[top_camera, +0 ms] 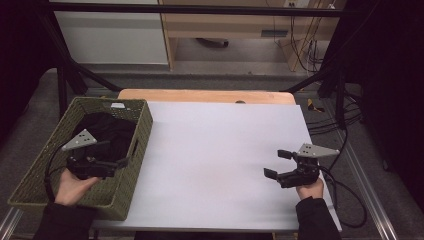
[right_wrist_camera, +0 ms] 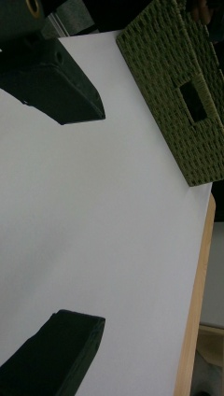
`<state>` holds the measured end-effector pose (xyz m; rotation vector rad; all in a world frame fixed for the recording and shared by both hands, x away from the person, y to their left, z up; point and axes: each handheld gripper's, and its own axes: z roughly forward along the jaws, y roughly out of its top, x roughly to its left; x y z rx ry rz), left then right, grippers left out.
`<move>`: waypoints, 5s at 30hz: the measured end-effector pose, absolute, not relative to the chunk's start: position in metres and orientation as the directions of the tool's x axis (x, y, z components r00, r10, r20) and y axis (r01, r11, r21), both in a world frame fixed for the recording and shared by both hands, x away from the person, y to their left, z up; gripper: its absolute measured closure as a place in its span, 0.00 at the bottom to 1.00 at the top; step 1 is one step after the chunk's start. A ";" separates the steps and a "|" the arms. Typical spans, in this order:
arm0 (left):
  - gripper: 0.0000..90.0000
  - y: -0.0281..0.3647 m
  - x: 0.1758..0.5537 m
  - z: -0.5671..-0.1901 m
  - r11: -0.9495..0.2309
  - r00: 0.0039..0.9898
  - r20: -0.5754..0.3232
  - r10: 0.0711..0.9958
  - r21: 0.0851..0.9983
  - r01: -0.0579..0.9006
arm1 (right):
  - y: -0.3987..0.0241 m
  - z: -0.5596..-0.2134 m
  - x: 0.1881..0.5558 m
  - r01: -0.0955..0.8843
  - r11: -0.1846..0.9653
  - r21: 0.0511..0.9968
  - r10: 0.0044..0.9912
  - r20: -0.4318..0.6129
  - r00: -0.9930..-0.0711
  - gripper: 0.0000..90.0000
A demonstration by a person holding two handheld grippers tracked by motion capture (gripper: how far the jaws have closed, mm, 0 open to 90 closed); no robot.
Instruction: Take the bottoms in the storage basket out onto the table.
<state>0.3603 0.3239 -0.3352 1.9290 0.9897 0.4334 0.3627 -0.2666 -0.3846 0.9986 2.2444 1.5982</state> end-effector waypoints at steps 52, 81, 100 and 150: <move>0.02 0.366 0.402 -0.291 -0.302 0.481 0.011 0.877 0.790 0.534 | -0.265 -0.388 0.365 0.414 0.194 0.890 0.638 0.206 -0.742 0.04; 0.03 0.379 0.446 -0.342 -0.265 0.391 0.002 0.920 0.738 0.620 | -0.265 -0.389 0.365 0.417 0.200 0.887 0.638 0.206 -0.742 0.04; 0.06 0.392 0.459 -0.370 -0.253 0.319 0.029 0.947 0.678 0.690 | -0.264 -0.389 0.365 0.420 0.198 0.886 0.639 0.208 -0.740 0.04; 0.51 0.393 0.470 -0.411 -0.240 0.276 -0.006 0.961 0.475 0.847 | -0.264 -0.390 0.366 0.422 0.206 0.883 0.638 0.206 -0.742 0.04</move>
